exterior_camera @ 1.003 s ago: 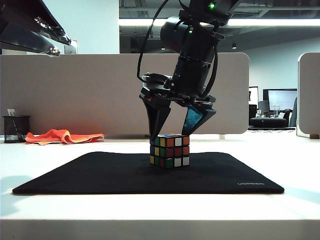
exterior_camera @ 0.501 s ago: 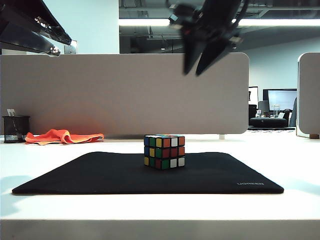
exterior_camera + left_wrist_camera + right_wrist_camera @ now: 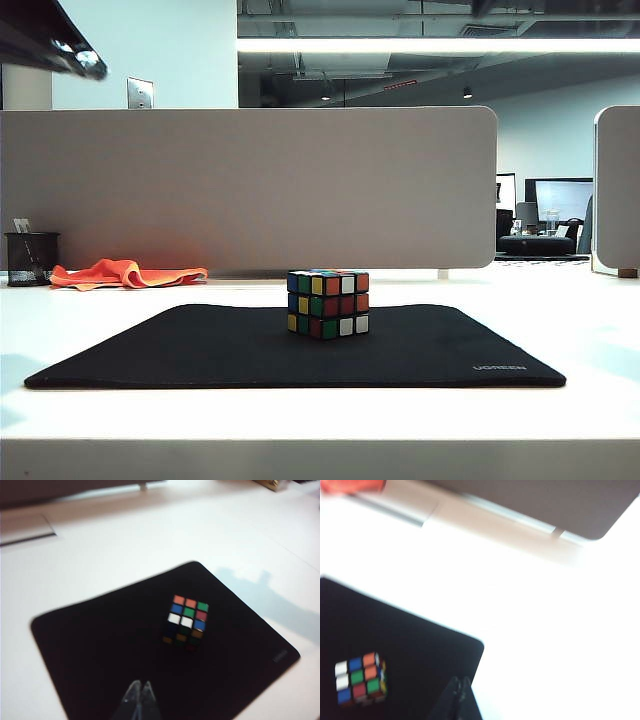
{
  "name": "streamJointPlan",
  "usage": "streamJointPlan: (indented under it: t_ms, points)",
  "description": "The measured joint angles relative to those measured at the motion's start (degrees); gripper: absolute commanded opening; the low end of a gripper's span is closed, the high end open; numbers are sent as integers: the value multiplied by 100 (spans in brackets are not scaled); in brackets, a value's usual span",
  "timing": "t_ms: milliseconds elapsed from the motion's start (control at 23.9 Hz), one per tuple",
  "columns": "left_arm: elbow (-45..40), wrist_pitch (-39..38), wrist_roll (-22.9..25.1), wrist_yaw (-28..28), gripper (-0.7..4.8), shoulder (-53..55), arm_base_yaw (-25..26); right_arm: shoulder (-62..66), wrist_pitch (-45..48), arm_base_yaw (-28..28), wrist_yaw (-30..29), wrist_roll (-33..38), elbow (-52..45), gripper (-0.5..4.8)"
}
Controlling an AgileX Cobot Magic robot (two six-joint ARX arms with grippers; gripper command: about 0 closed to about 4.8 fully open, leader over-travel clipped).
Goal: Pick up the cube on the right side of the mouse pad, then place it in the center of the mouse pad.
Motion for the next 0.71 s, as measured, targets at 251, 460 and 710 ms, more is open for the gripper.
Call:
streamJointPlan:
  t_ms: [251, 460, 710]
  points:
    - [2, -210, 2, -472, -6, -787, 0, -1038, 715, -11, 273, 4, -1034, -5]
    - [2, -638, 2, -1014, -6, -1600, -2, -2308, 1346, -13, 398, 15, -2621, -5]
    - [-87, -804, -2, -1421, -6, -2052, -7, -3665, 1904, -13, 420, 459, -4151, -5]
